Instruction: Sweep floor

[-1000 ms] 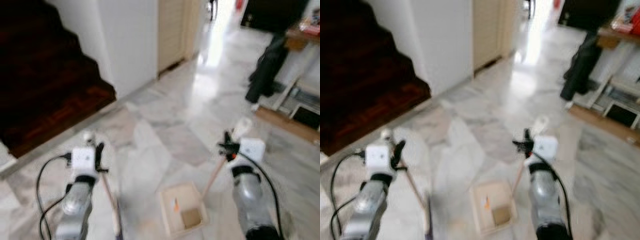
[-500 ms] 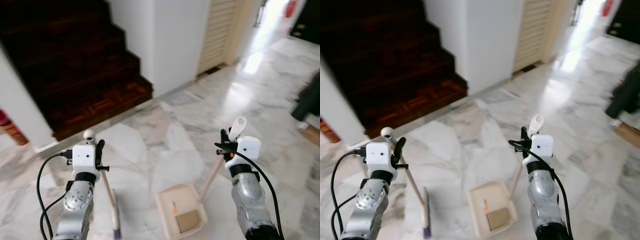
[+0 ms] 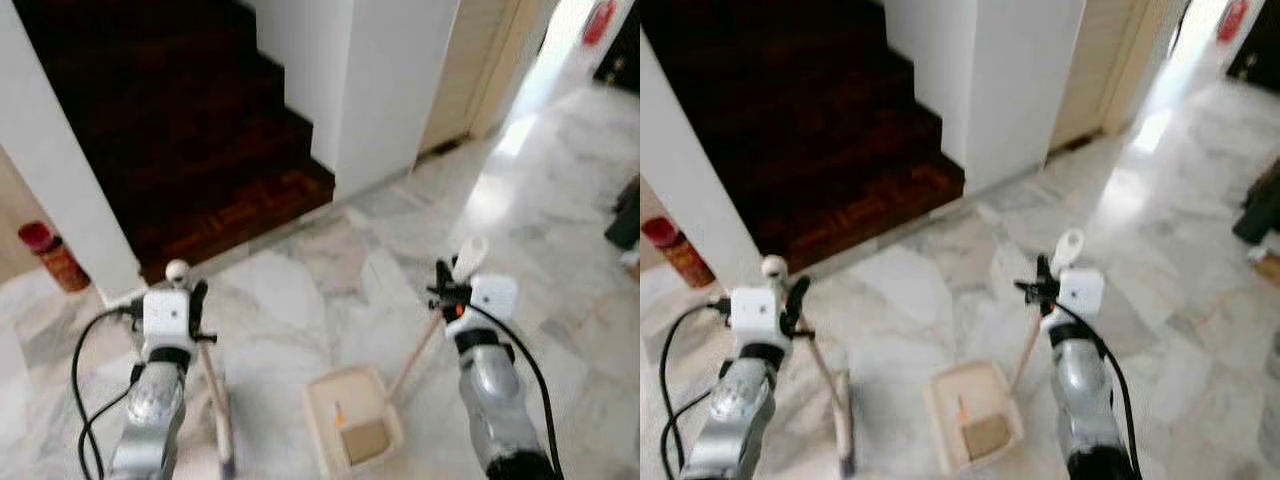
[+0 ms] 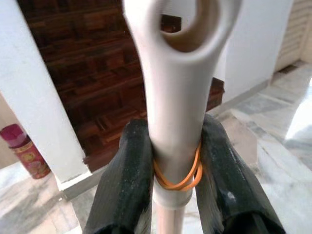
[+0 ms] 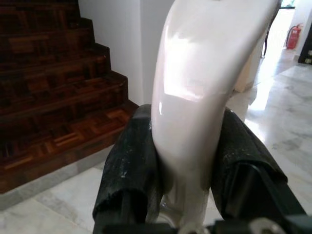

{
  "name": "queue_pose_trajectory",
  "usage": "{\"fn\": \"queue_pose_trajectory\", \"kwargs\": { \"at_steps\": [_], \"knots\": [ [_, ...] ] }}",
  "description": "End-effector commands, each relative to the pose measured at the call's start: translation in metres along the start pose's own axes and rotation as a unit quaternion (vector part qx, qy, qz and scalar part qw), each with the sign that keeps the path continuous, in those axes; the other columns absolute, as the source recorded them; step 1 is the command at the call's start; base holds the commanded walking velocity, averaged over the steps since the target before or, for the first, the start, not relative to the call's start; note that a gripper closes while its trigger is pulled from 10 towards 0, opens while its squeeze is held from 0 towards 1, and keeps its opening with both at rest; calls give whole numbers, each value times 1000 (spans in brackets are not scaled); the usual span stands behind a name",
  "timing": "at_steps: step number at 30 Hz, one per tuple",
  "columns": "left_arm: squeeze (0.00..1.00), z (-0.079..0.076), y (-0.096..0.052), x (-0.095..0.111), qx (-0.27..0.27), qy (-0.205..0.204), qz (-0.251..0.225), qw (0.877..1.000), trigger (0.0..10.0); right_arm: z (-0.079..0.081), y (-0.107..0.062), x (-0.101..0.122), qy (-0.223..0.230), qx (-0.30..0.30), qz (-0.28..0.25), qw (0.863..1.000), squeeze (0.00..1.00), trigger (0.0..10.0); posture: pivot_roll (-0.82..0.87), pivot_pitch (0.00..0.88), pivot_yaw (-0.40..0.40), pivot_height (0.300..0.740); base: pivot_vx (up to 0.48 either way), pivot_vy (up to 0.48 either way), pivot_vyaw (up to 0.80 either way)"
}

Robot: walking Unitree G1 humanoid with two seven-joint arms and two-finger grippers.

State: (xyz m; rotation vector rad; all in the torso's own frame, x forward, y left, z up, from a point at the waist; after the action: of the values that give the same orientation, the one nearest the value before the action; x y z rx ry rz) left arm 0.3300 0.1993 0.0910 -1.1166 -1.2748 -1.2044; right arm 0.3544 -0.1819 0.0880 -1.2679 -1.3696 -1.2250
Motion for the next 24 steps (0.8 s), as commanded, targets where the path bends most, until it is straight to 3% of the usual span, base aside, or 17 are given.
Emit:
{"fn": "queue_pose_trajectory", "kwargs": {
  "at_steps": [1, 16, 24],
  "knots": [
    [0, -1, 2, 10, -2, 5, -18, 1000, 10000, -2, 2, 11, 5, -2, -23, 1000, 0, 10000, 128, 0, 21, 740, 0, 326, 794],
    [0, 0, 2, 10, -1, 6, -17, 1000, 10000, 1, 3, 12, 13, 8, -24, 1000, 0, 10000, 129, 0, 22, 740, 0, 324, 780],
    [0, 0, 3, 10, 0, 6, -16, 1000, 10000, 3, 3, 11, 18, 14, -22, 1000, 0, 10000, 130, 0, 22, 740, 0, 324, 0]
  ]
}}
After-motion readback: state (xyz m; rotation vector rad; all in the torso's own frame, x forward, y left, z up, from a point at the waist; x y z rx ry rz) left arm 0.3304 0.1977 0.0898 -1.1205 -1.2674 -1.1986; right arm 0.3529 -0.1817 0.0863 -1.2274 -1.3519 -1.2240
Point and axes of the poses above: a point about 5 cm out from each wrist's last joint towards the gripper, its own y axis pointing out of the wrist towards the gripper, its own x axis along the axis of the wrist's last joint, z = x × y, the point moved 5 cm from there along y, pointing out of the wrist towards the gripper, and after that the axes turned 7 degrees about -y, right-handed, at the moved point
